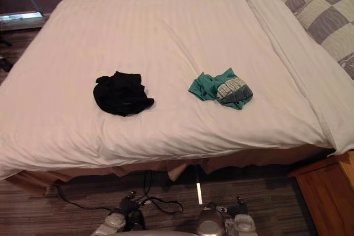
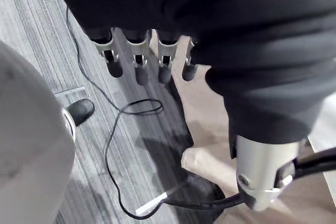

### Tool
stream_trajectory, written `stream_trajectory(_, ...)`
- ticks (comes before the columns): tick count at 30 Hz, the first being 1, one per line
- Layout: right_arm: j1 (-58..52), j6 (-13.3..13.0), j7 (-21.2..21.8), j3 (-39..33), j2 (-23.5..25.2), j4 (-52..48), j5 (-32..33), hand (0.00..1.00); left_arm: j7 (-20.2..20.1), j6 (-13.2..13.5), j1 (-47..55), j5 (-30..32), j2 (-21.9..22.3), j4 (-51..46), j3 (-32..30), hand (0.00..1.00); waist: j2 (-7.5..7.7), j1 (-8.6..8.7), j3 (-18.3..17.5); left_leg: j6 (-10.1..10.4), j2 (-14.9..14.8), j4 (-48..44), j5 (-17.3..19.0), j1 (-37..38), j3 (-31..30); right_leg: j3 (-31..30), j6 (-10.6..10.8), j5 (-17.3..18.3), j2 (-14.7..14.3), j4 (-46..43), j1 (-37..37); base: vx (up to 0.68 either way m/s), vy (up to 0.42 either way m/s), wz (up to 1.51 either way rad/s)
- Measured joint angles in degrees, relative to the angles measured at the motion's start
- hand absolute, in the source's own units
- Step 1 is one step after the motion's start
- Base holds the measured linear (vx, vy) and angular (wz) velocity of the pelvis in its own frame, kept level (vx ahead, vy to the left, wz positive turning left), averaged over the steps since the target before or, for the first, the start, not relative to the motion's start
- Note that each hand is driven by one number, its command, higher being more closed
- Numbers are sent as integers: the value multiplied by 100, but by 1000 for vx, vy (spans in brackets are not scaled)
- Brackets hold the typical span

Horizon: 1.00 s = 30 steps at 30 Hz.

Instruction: Tidy the bed and pick cloth on bed and put in laundry

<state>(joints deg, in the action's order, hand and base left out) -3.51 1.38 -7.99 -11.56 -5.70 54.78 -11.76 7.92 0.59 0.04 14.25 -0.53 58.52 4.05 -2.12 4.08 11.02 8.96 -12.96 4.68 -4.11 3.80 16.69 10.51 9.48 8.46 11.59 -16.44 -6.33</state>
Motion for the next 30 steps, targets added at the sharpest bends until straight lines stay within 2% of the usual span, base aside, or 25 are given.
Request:
stream_trajectory(1,-26,-4,-2,1,-3,1,4,0,26,0,54,-1,-9,6,-41,0,-10,-6,-19,-100,20,-69,-73,5,8,-70,6,-3,6,-2,25,33,35,-15)
stream_trajectory(3,-88,-2,-22,23,28,14,11,0,120,-1,106,1,-28,6,-256,0,29,-19,-78,-140,96,-76,-44,67,51,-146,62,-44,50,87,126,75,55,-6)
stream_trajectory(7,-96,11,-74,-230,100,228,4,0,156,-12,144,310,-234,49,-636,0,113,-41,-164,-117,173,-41,-60,77,-36,-173,63,-245,61,386,292,154,43,13)
stream_trajectory(9,-96,11,-71,-373,112,258,-5,0,155,-20,151,480,-324,64,-710,0,96,-31,-171,-118,184,-21,-60,105,-62,-136,48,-290,61,484,389,131,33,9)
stream_trajectory(12,-95,23,-59,-637,145,339,-1,0,140,-35,237,616,-406,180,-1143,0,50,-33,-163,-117,194,37,-60,190,-67,-101,49,-297,56,589,519,107,26,4)
stream_trajectory(17,-102,99,-61,-1263,221,460,300,0,98,-201,554,313,-407,334,-2462,0,13,-40,-168,-117,199,36,-60,221,-63,-61,49,-297,56,675,615,63,16,3)
stream_trajectory(19,-135,156,-76,-1733,219,461,566,0,107,-269,719,117,-444,338,-3395,0,-7,-77,-163,-117,199,45,-60,222,-65,-57,49,-297,56,678,616,0,0,0)
stream_trajectory(20,-152,158,-80,-1870,211,461,638,0,108,-270,768,97,-470,337,-3662,0,-15,-115,-168,-117,199,49,-60,222,-71,-54,49,-297,56,677,616,-2,22,3)
stream_trajectory(21,-208,168,-142,-2194,187,457,761,0,119,-323,809,-10,-575,338,-4220,0,-37,-174,-184,-117,198,56,-60,222,-82,-47,48,-297,56,674,616,-18,22,5)
stream_trajectory(23,-248,174,-212,-2464,150,443,890,0,123,-393,810,-24,-705,337,-4691,0,-53,-197,-195,-116,197,59,-59,218,-100,-24,48,-296,61,676,621,-34,23,7)
stream_trajectory(24,-256,179,-376,-2754,93,383,1036,0,184,-421,860,-132,-926,337,-5243,0,-79,-196,-217,-115,198,61,-58,214,-110,-10,28,-287,66,708,618,-42,20,5)
stream_trajectory(27,-327,195,-719,-3107,76,-48,1261,0,339,-444,888,-247,-1210,328,-5779,0,-138,-189,-273,-119,202,64,-53,187,-109,-8,10,-316,66,769,620,-46,24,3)
stream_trajectory(28,-438,228,-888,-3182,82,-496,1339,0,420,-475,883,-255,-1370,256,-5896,0,-178,-187,-317,-133,204,68,-42,155,-113,-8,7,-319,66,775,619,-29,26,8)
stream_trajectory(30,-574,253,-1104,-3189,81,-1161,1297,0,545,-501,849,-255,-1572,90,-5864,0,-205,-186,-341,-136,206,68,-41,147,-145,-4,4,-324,66,769,613,-20,20,7)
